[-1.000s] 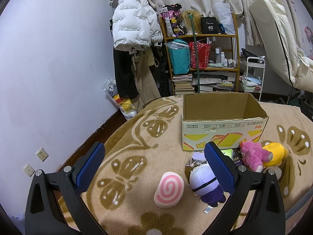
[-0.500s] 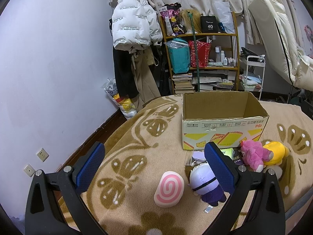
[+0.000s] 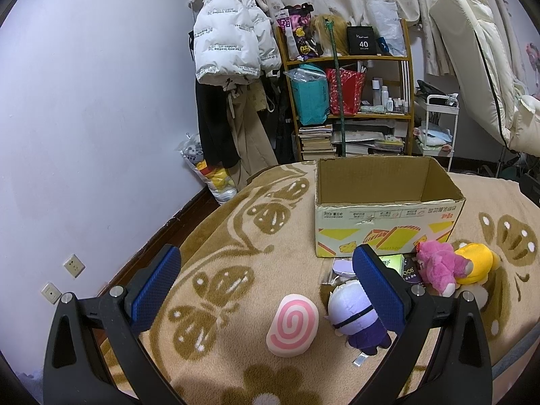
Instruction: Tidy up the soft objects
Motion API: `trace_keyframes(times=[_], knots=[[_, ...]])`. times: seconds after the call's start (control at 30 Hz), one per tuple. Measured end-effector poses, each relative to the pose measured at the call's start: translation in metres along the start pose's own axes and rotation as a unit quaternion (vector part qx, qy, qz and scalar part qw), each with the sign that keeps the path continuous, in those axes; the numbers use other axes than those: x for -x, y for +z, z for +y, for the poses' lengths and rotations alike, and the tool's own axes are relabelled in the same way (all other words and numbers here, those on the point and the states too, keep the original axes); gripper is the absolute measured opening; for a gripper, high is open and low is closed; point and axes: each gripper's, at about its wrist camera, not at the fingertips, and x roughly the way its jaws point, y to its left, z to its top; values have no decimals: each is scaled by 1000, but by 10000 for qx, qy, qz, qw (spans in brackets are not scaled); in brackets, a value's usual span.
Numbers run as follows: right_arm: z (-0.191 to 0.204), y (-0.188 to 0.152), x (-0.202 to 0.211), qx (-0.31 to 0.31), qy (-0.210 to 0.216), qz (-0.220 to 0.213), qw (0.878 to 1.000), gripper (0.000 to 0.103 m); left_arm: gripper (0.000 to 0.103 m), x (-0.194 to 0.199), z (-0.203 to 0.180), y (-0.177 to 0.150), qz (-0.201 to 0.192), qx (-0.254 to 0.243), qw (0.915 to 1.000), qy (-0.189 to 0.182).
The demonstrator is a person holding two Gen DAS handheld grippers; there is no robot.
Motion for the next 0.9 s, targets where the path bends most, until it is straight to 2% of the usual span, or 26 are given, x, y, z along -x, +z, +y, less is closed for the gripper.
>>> trace_keyframes(times=[0.23, 0.57, 0.73, 0.9], knots=[[2, -6, -4, -16, -89, 138, 9999, 103, 101, -12, 3, 2, 306, 37, 9995, -31], [-5, -20, -36, -143, -146, 1001, 9948, 103, 101, -49, 5, 3, 1148, 160, 9932, -96], [-10, -24, -49, -198, -131, 1284, 9914, 103, 101, -71, 6, 1, 1624, 283, 9861, -218], [-11, -27, -65, -187, -164, 1647, 9860, 103, 101, -95, 5, -5, 2165, 365, 9749, -367]])
